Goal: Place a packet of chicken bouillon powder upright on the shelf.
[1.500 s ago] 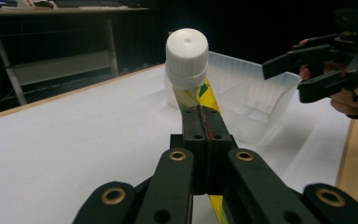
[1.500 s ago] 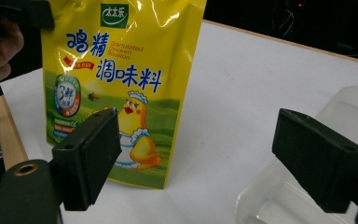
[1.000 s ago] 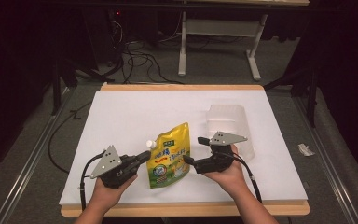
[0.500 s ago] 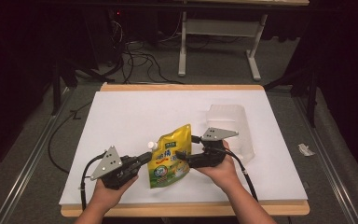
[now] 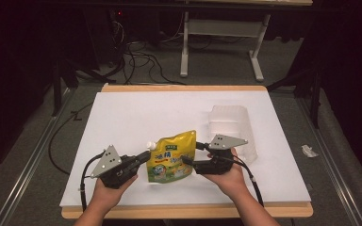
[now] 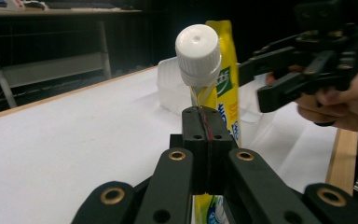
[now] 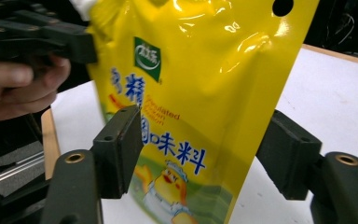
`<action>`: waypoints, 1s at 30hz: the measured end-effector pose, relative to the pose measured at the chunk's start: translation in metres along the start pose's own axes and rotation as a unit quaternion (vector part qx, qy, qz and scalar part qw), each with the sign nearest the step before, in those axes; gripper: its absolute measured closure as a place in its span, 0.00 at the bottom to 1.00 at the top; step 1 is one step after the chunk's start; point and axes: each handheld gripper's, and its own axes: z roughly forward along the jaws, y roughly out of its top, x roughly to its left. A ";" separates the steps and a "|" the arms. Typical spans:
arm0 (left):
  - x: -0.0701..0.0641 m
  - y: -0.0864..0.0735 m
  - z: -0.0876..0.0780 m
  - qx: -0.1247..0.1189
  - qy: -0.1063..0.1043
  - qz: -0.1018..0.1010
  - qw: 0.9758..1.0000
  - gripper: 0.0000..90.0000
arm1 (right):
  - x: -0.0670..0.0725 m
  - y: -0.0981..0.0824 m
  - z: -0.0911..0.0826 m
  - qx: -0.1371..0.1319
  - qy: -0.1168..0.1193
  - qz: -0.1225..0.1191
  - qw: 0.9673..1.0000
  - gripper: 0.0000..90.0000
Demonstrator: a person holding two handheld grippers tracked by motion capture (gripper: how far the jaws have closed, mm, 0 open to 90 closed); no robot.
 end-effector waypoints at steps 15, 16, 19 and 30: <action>0.010 -0.001 0.002 0.003 0.025 -0.001 1.000 0.97 | 0.016 -0.010 -0.010 -0.009 0.012 -0.025 1.000 0.47; 0.010 -0.001 0.002 0.003 0.024 -0.002 1.000 0.97 | 0.018 -0.011 -0.011 -0.009 0.013 -0.027 1.000 0.46; 0.010 -0.001 0.002 0.006 0.024 0.000 1.000 0.95 | 0.020 -0.011 -0.013 -0.008 0.013 -0.032 0.999 0.47; 0.010 -0.010 0.007 0.027 0.031 0.005 0.999 0.73 | 0.025 -0.013 -0.016 -0.006 0.019 -0.044 0.999 0.52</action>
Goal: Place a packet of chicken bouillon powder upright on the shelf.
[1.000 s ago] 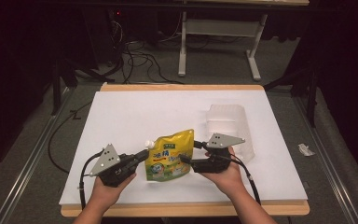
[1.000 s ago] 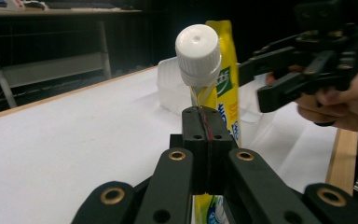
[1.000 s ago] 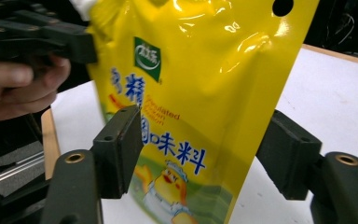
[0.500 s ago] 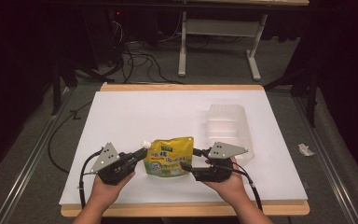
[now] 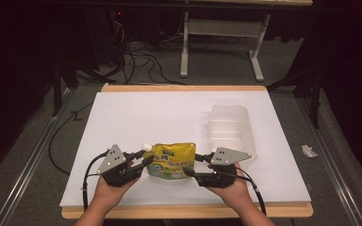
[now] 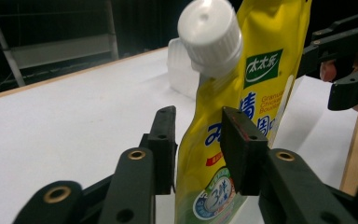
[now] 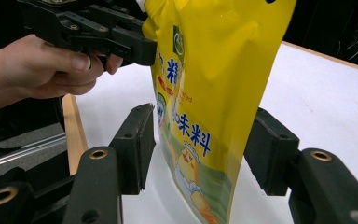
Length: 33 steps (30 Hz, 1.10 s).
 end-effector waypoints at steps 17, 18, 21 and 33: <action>-0.007 -0.007 -0.009 0.008 0.002 0.009 1.000 0.70 | -0.004 0.000 0.023 0.037 0.018 -0.008 0.999 0.56; -0.007 -0.008 -0.010 0.008 0.004 0.011 1.000 0.70 | -0.004 0.000 0.024 0.038 0.021 -0.006 0.999 0.55; -0.008 -0.008 -0.012 0.009 0.004 0.009 1.000 0.70 | -0.006 0.002 0.025 0.037 0.026 0.001 0.999 0.54; -0.003 -0.011 -0.012 0.012 0.025 0.008 1.000 0.59 | -0.011 0.003 0.028 0.044 0.037 0.003 0.998 0.65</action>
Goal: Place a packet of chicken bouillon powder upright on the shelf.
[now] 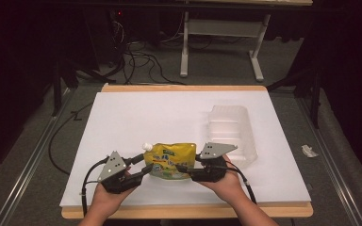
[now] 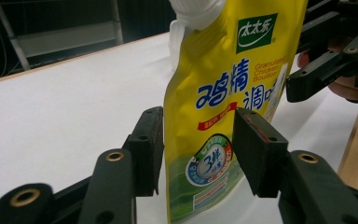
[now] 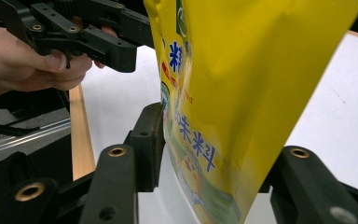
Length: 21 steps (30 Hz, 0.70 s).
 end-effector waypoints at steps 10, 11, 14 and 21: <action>0.002 0.001 -0.006 -0.008 0.018 -0.003 1.000 0.53 | -0.003 0.002 0.004 0.005 0.009 0.001 1.000 0.78; 0.003 0.001 -0.007 -0.009 0.019 -0.003 1.000 0.53 | -0.004 0.002 0.005 0.005 0.010 -0.001 1.000 0.80; 0.007 0.001 -0.009 -0.011 0.027 0.002 1.000 0.50 | -0.004 0.002 0.007 0.009 0.011 0.000 1.000 0.85; 0.012 0.001 -0.012 -0.014 0.040 -0.002 0.999 0.48 | -0.005 0.003 0.009 0.012 0.017 0.001 1.000 0.95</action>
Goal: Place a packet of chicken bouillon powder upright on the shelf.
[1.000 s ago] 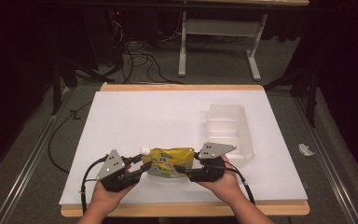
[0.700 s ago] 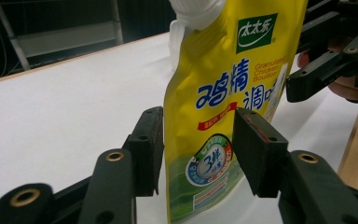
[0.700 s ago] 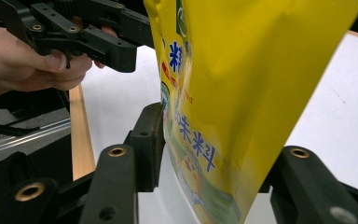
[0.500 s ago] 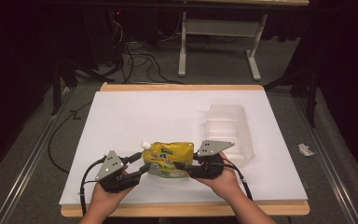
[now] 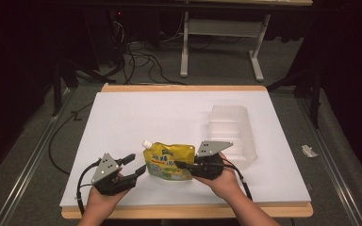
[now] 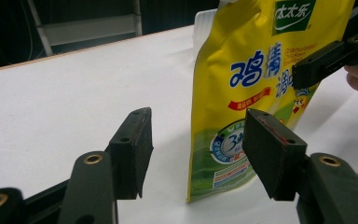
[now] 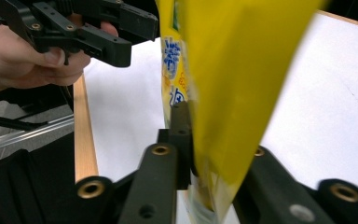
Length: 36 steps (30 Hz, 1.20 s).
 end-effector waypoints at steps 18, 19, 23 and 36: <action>0.013 -0.011 -0.011 0.001 0.052 0.012 0.999 0.41 | 0.004 0.007 -0.006 -0.015 -0.008 -0.013 1.000 1.00; 0.014 -0.011 -0.010 -0.001 0.052 0.012 0.999 0.40 | 0.003 0.010 -0.010 -0.019 -0.011 -0.020 1.000 1.00; 0.015 -0.011 -0.008 -0.002 0.049 0.015 0.999 0.39 | -0.001 0.012 -0.016 -0.024 -0.014 -0.020 0.999 1.00; 0.019 -0.012 0.000 0.008 0.049 0.011 0.999 0.38 | -0.011 0.022 -0.052 -0.063 -0.032 -0.027 0.997 1.00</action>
